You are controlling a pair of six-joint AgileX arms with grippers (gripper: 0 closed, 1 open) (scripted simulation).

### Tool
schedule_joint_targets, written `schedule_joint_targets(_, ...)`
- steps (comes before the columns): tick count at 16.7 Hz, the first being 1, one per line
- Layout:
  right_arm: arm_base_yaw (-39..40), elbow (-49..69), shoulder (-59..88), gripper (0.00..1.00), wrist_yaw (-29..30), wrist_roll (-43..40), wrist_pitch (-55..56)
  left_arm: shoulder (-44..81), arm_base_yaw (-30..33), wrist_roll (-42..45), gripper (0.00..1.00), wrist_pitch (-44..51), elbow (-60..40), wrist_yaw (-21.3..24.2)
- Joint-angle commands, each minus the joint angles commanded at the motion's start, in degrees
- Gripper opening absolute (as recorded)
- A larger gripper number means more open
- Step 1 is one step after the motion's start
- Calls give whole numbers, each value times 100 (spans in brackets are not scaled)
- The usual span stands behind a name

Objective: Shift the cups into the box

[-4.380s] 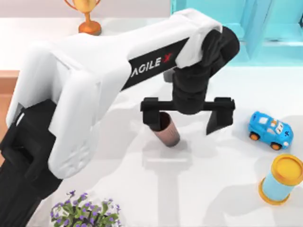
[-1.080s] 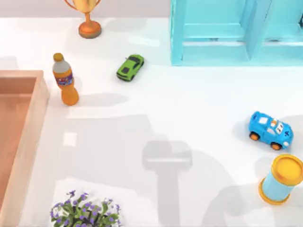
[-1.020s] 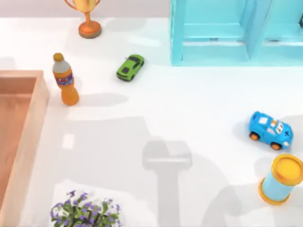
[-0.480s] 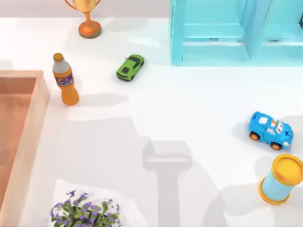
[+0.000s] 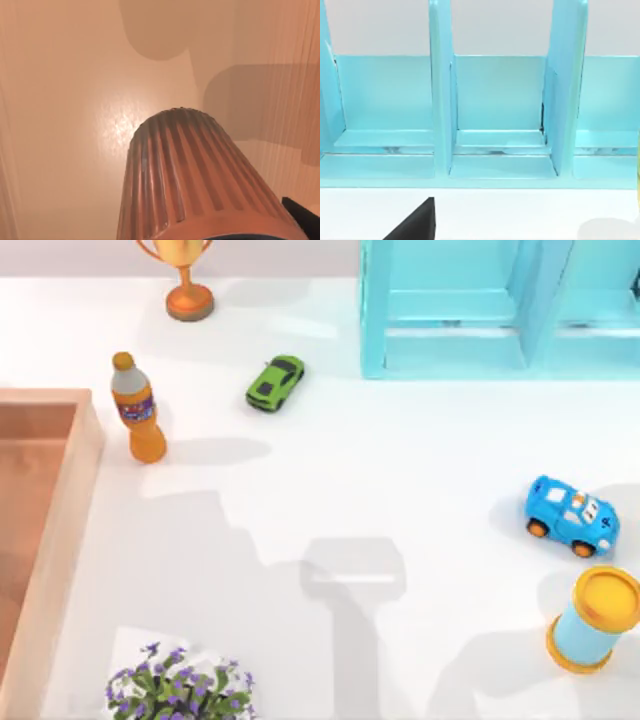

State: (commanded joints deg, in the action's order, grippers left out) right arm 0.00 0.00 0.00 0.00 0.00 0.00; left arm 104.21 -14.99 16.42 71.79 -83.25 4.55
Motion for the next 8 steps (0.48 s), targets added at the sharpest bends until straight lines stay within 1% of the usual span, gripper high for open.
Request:
schedule_joint_targets(2,0,0,0,100,0,0,0,0,0,0,0,0,0,0)
schedule_joint_targets(8,0,0,0,100,0,0,0,0,0,0,45,0,0,0)
